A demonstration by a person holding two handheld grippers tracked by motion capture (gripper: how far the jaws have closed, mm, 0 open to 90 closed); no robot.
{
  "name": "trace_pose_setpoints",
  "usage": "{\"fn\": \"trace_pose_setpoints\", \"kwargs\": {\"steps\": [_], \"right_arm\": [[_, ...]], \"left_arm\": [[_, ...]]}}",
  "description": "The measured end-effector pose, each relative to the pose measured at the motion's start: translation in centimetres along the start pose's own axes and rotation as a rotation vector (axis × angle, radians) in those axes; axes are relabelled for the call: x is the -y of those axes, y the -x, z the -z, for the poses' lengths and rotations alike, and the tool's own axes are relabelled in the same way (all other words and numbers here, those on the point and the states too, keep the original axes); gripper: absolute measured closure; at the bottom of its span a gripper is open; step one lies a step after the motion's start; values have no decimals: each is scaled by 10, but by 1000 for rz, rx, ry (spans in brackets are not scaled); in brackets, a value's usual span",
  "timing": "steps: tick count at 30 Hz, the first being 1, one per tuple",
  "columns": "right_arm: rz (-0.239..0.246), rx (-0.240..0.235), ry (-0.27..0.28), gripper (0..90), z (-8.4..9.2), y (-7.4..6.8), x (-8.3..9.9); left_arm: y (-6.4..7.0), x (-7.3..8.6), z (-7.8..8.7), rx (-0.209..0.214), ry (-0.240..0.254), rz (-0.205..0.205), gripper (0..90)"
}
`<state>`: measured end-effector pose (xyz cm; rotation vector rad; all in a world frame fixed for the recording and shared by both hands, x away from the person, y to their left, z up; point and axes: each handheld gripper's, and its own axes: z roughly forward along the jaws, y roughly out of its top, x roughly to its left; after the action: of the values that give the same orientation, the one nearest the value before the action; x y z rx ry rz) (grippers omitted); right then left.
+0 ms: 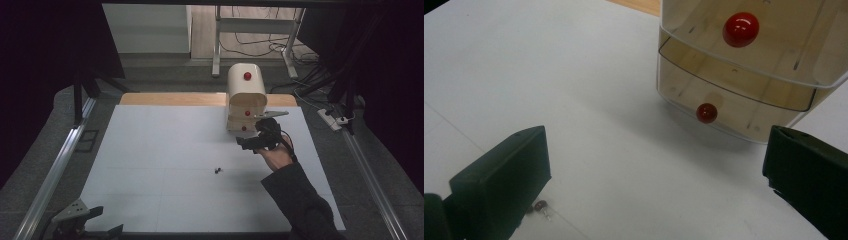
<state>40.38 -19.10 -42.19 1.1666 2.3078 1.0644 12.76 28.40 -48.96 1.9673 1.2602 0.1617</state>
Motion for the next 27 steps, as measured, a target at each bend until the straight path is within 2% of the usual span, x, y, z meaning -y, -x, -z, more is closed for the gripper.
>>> {"fn": "trace_pose_setpoints", "kwargs": {"steps": [8, 15, 22, 24, 27], "right_arm": [[0, 30, 14, 0, -8, 4, -6], [3, 75, 10, 0, -21, 5, -11], [25, 113, 13, 0, -28, 3, -17], [25, 136, 15, 27, -30, 4, -19], [16, 146, 27, 65, -31, 5, -20]], "left_arm": [[0, 0, 0, 0, 0, 3, 20], [0, 0, 0, 0, -1, 2, 21], [0, 0, 0, 0, 0, 1, 21], [0, 0, 0, 0, 0, 0, 21], [0, 0, 0, 0, 0, 0, 21]]}}
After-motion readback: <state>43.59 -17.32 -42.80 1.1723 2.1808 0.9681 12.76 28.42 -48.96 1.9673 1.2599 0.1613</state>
